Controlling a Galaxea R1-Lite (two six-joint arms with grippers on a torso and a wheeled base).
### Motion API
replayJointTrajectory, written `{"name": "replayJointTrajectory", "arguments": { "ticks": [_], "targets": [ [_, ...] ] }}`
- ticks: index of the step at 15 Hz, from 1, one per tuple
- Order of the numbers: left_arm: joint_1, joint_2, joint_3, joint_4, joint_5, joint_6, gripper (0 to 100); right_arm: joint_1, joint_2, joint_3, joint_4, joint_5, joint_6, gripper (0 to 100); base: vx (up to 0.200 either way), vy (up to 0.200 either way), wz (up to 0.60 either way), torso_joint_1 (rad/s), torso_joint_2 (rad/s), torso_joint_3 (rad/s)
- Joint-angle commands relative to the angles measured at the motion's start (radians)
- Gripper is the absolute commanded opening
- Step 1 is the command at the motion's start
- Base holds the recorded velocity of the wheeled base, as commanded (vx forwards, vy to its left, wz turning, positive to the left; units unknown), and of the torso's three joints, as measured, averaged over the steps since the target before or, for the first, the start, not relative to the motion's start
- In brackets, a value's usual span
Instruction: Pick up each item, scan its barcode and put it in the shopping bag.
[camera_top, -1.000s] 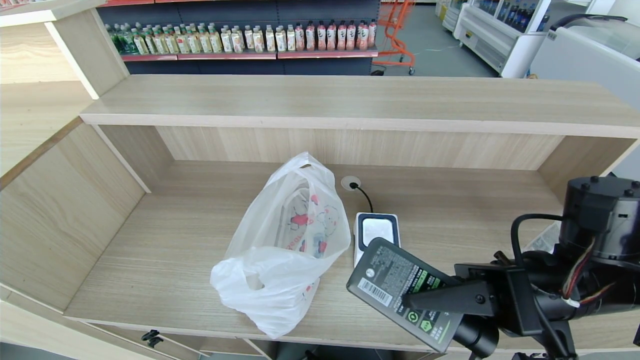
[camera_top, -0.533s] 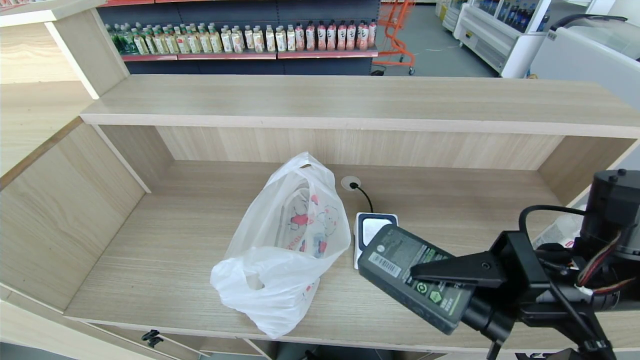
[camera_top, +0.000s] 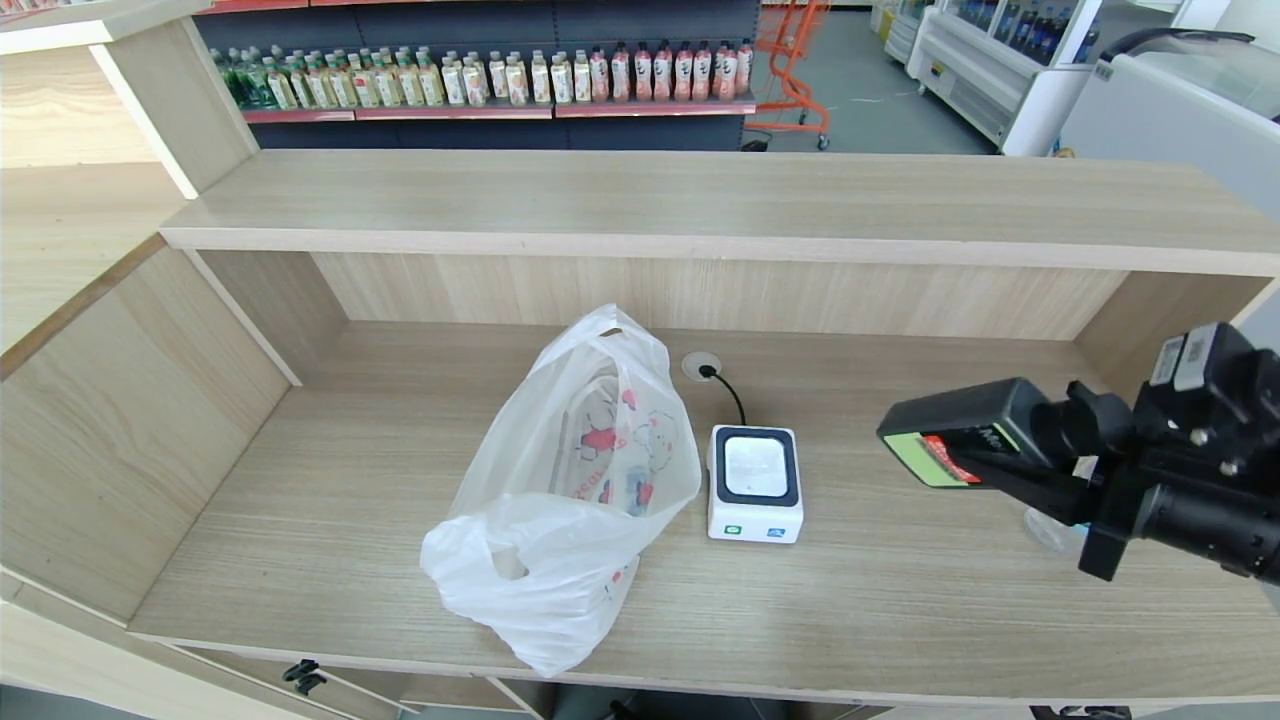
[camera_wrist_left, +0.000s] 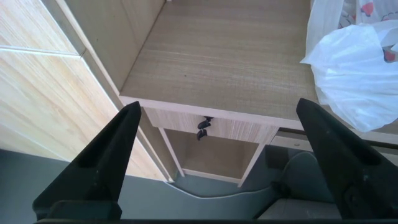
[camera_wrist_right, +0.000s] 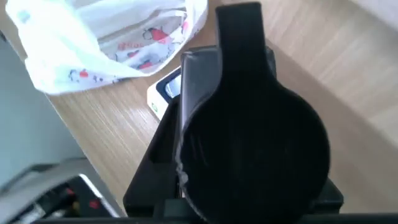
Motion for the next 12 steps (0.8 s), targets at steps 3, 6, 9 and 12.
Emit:
{"name": "replayJointTrajectory", "arguments": {
  "ticks": [3, 6, 9, 12],
  "targets": [
    [0.000, 0.000, 0.000, 0.000, 0.001, 0.000, 100, 0.097, 0.207, -0.118, 0.013, -0.156, 0.630, 0, 0.000, 0.000, 0.00, 0.000, 0.00, 0.000],
    [0.000, 0.000, 0.000, 0.000, 0.001, 0.000, 100, 0.189, 0.376, -0.224, 0.012, -0.231, 0.860, 0, 0.000, 0.000, 0.00, 0.000, 0.00, 0.000],
    [0.000, 0.000, 0.000, 0.000, 0.001, 0.000, 100, 0.223, 0.525, -0.322, 0.010, -0.294, 0.921, 0, 0.000, 0.000, 0.00, 0.000, 0.00, 0.000],
    [0.000, 0.000, 0.000, 0.000, 0.001, 0.000, 100, 0.237, 0.601, -0.387, 0.012, -0.298, 0.921, 0, 0.000, 0.000, 0.00, 0.000, 0.00, 0.000]
  ]
}}
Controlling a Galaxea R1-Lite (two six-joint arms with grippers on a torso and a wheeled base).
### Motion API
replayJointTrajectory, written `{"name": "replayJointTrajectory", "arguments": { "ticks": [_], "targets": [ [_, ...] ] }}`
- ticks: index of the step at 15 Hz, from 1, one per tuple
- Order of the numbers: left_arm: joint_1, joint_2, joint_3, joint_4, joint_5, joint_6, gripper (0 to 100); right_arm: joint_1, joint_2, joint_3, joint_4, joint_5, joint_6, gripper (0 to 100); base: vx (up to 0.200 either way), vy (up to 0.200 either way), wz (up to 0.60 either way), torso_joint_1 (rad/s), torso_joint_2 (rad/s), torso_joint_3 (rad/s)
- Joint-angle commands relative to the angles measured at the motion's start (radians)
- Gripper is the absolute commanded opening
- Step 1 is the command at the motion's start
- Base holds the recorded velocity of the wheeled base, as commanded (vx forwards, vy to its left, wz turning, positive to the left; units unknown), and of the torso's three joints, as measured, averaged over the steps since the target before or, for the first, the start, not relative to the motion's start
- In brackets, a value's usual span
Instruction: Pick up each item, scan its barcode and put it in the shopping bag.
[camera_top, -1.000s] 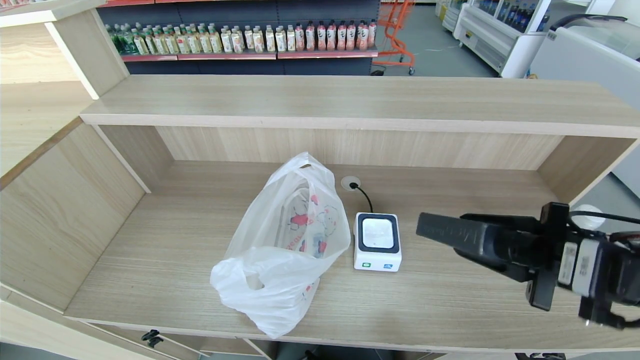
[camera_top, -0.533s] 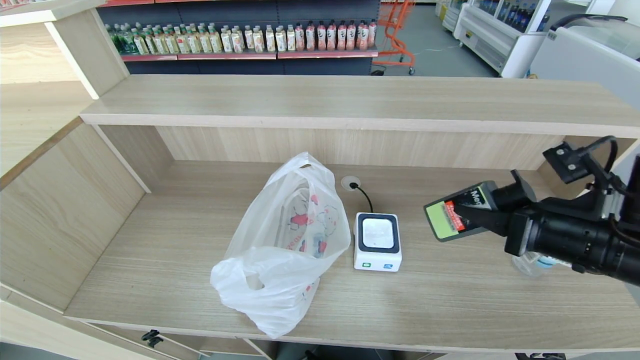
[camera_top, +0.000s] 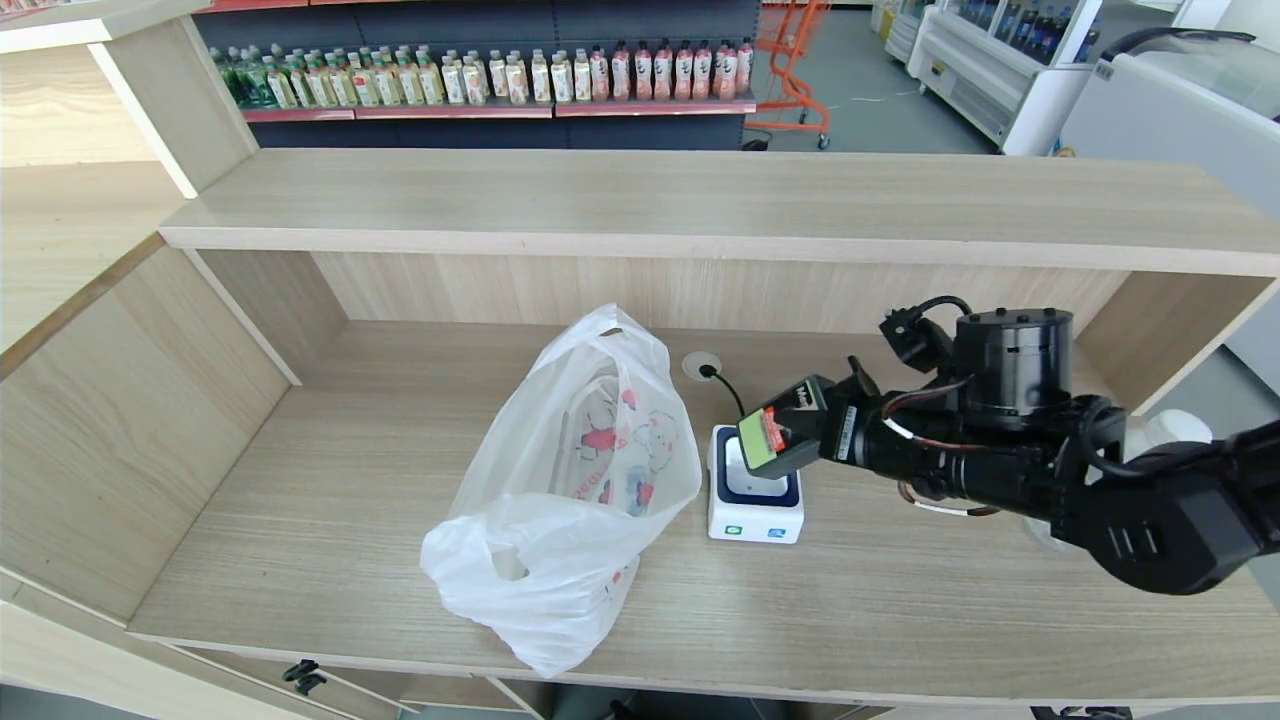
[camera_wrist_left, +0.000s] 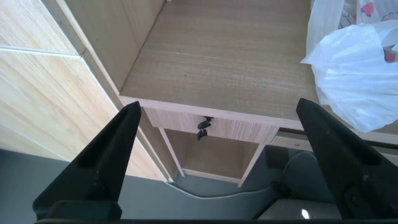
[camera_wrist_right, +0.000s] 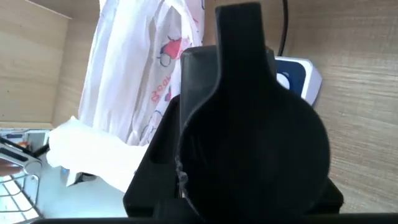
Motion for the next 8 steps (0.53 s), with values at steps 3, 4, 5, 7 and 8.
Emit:
{"name": "replayJointTrajectory", "arguments": {
  "ticks": [3, 4, 5, 7, 8],
  "targets": [
    [0.000, 0.000, 0.000, 0.000, 0.000, 0.000, 100, 0.040, 0.139, -0.060, 0.002, -0.006, -0.001, 0, 0.000, 0.000, 0.00, 0.000, 0.00, 0.000],
    [0.000, 0.000, 0.000, 0.000, 0.000, 0.000, 100, 0.051, 0.151, -0.060, 0.002, -0.024, -0.001, 0, 0.000, 0.000, 0.00, 0.000, 0.00, 0.000],
    [0.000, 0.001, 0.000, 0.000, 0.000, 0.000, 100, 0.060, 0.161, -0.063, 0.002, -0.040, -0.002, 0, 0.000, 0.000, 0.00, 0.000, 0.00, 0.000],
    [0.000, 0.000, 0.000, 0.000, 0.000, 0.000, 100, 0.064, 0.165, -0.066, 0.002, -0.046, -0.004, 0, 0.000, 0.000, 0.00, 0.000, 0.00, 0.000],
    [0.000, 0.000, 0.000, 0.000, 0.000, 0.000, 100, 0.064, 0.164, -0.069, 0.002, -0.047, -0.008, 0, 0.000, 0.000, 0.00, 0.000, 0.00, 0.000]
  ]
}}
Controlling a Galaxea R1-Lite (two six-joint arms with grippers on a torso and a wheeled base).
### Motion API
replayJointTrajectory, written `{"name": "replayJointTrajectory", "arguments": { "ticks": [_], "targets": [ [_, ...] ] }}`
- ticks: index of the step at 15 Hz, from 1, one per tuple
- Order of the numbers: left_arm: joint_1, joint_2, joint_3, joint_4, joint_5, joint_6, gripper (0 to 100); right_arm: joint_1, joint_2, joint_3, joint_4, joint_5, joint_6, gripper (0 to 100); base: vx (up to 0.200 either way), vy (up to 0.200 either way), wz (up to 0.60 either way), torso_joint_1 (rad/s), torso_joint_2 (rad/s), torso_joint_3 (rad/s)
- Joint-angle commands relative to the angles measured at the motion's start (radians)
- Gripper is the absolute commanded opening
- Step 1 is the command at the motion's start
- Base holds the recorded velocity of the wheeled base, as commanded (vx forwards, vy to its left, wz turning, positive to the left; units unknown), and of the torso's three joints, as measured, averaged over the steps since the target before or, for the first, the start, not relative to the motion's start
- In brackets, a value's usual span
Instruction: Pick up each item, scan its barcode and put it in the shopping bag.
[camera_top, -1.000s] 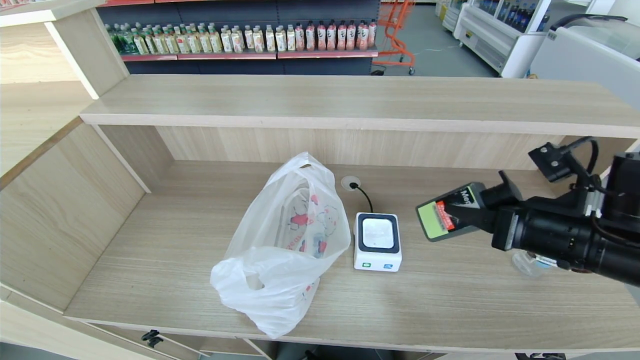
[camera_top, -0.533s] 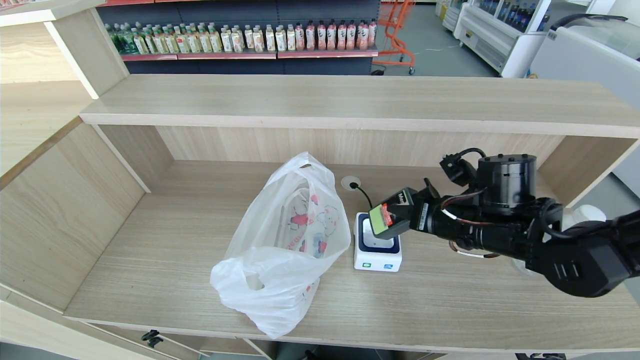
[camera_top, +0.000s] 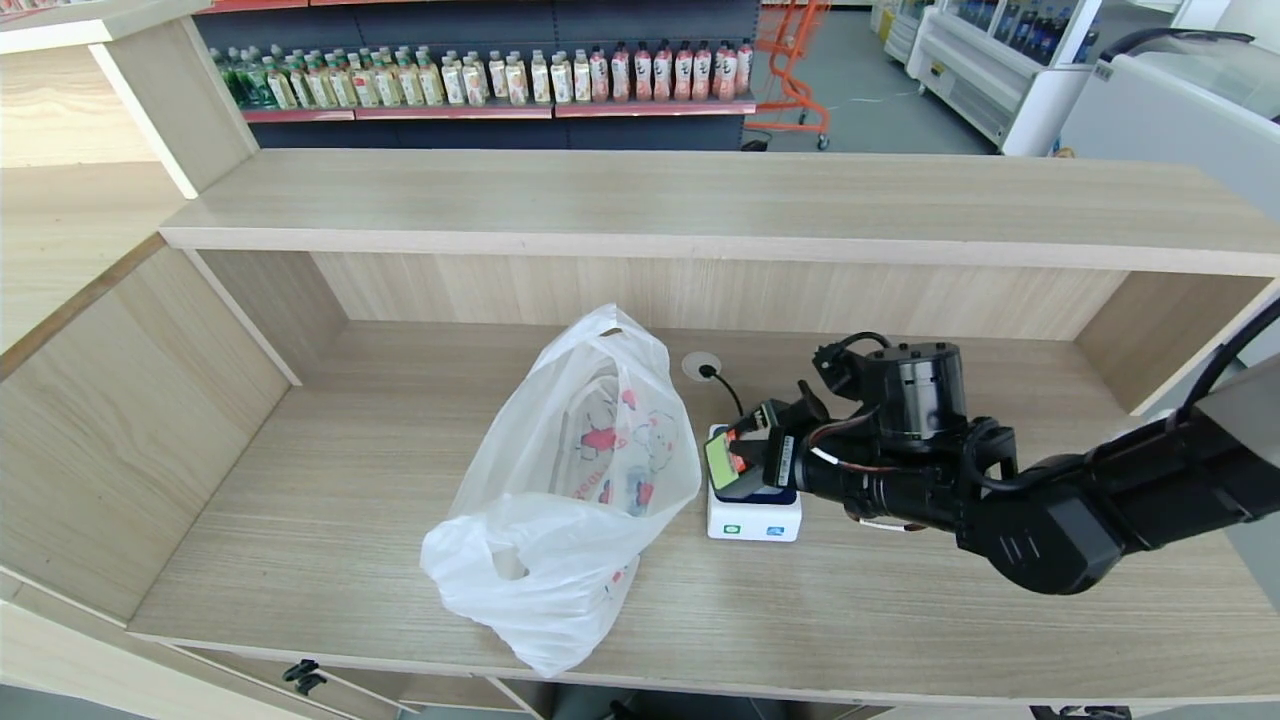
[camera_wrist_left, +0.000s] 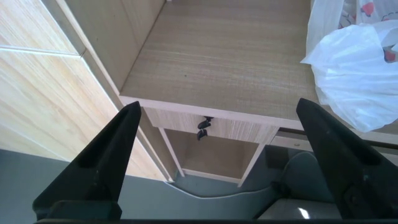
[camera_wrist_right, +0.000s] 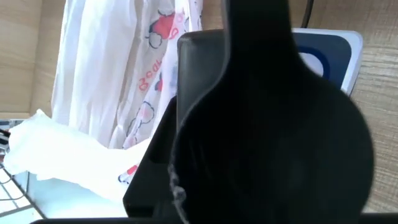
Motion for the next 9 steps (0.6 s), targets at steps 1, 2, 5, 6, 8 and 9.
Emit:
{"name": "replayJointTrajectory", "arguments": {
  "ticks": [1, 2, 5, 6, 8, 9],
  "targets": [
    [0.000, 0.000, 0.000, 0.000, 0.001, 0.000, 100, 0.002, 0.006, -0.004, 0.004, -0.001, -0.005, 0, 0.000, 0.000, 0.00, 0.000, 0.00, 0.000],
    [0.000, 0.000, 0.000, 0.000, 0.001, 0.000, 100, 0.002, -0.006, -0.006, 0.004, -0.001, -0.005, 0, 0.000, 0.000, 0.00, 0.000, 0.00, 0.000],
    [0.000, 0.000, 0.000, 0.000, 0.001, 0.000, 100, 0.003, -0.135, -0.004, 0.007, 0.002, -0.001, 0, 0.000, 0.000, 0.00, 0.000, 0.00, 0.000],
    [0.000, 0.000, 0.000, 0.000, 0.001, 0.000, 100, 0.003, -0.203, -0.003, 0.013, 0.001, -0.024, 0, 0.000, 0.000, 0.00, 0.000, 0.00, 0.000],
    [0.000, 0.000, 0.000, 0.000, 0.001, 0.000, 100, -0.001, -0.355, 0.011, 0.119, -0.002, -0.227, 0, 0.000, 0.000, 0.00, 0.000, 0.00, 0.000],
    [0.000, 0.000, 0.000, 0.000, 0.001, 0.000, 100, -0.003, -0.410, 0.045, 0.131, -0.002, -0.284, 0, 0.000, 0.000, 0.00, 0.000, 0.00, 0.000]
  ]
}}
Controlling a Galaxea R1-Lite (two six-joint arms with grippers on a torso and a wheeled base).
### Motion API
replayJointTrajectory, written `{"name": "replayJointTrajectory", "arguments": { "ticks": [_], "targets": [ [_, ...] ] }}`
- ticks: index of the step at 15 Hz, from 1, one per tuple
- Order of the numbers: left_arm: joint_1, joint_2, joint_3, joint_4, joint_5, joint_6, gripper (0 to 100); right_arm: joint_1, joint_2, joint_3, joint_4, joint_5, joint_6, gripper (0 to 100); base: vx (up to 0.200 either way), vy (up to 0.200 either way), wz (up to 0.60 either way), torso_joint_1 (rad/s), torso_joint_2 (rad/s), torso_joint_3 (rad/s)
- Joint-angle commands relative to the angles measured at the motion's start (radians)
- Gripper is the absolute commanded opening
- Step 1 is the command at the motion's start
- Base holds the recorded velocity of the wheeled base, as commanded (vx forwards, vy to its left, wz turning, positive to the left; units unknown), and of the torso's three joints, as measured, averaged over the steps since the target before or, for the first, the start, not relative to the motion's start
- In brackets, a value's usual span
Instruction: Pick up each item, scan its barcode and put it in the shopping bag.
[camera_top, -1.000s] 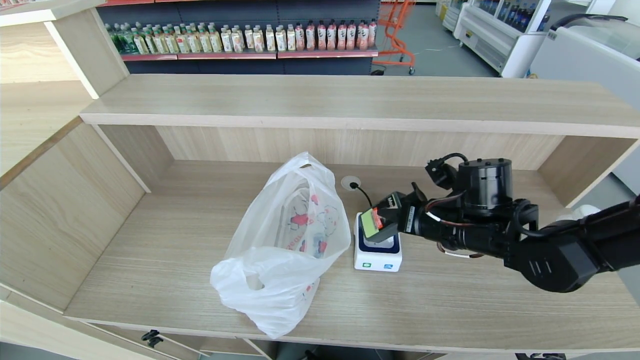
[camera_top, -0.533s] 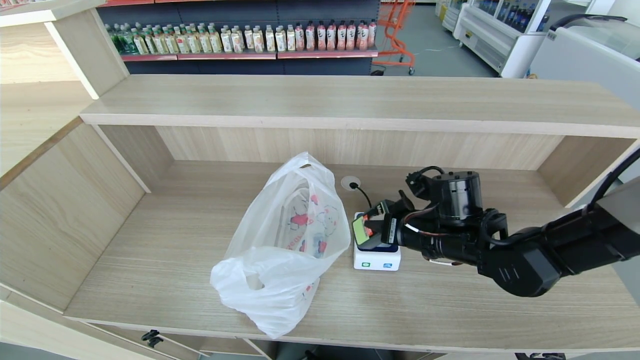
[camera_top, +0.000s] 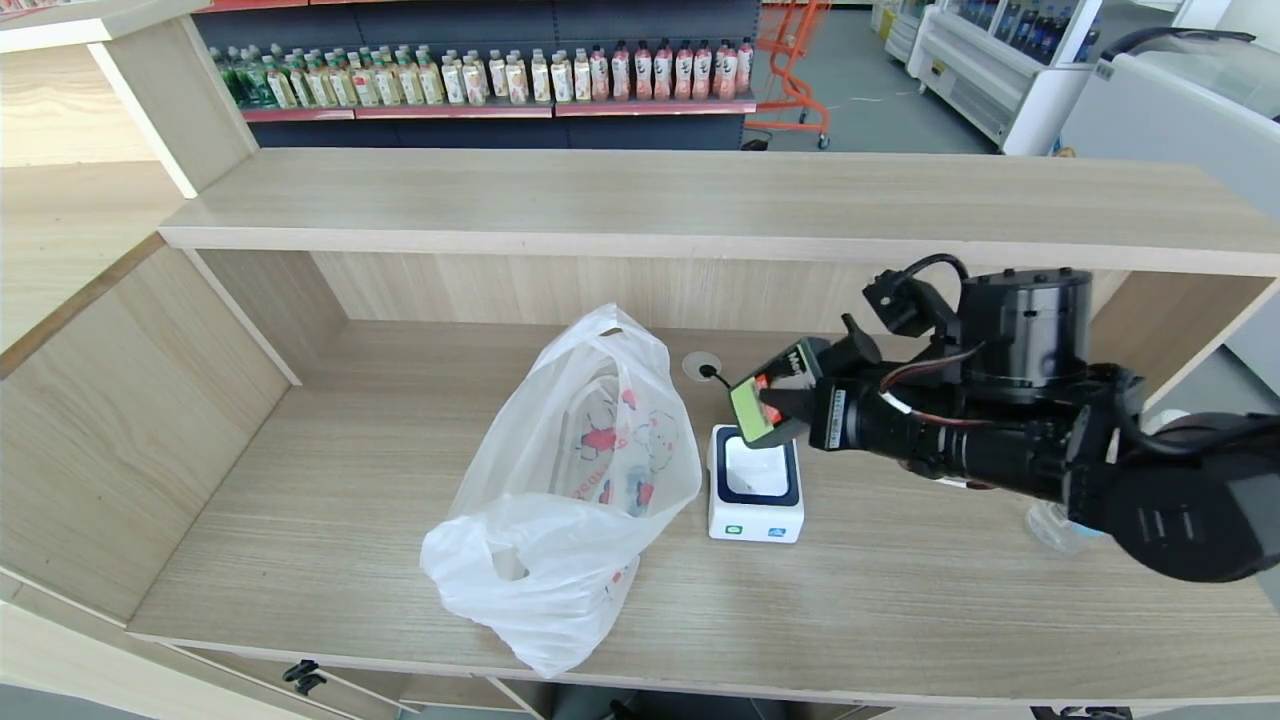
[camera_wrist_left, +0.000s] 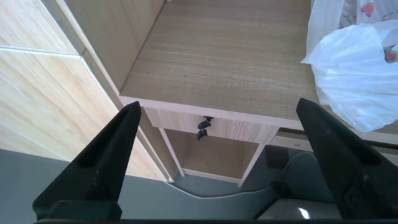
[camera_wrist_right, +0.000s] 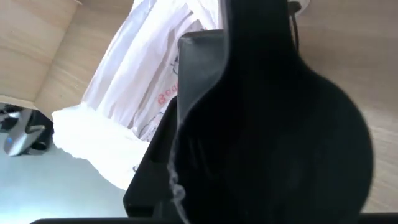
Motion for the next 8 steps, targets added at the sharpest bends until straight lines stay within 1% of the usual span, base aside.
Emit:
{"name": "replayJointTrajectory", "arguments": {
  "ticks": [1, 2, 8],
  "targets": [
    [0.000, 0.000, 0.000, 0.000, 0.001, 0.000, 100, -0.005, -0.204, 0.077, 0.039, -0.005, -0.145, 0, 0.000, 0.000, 0.00, 0.000, 0.00, 0.000],
    [0.000, 0.000, 0.000, 0.000, 0.001, 0.000, 100, -0.005, -0.224, 0.105, 0.039, -0.005, -0.171, 0, 0.000, 0.000, 0.00, 0.000, 0.00, 0.000],
    [0.000, 0.000, 0.000, 0.000, 0.001, 0.000, 100, -0.002, -0.246, 0.148, 0.039, -0.004, -0.171, 0, 0.000, 0.000, 0.00, 0.000, 0.00, 0.000]
  ]
}}
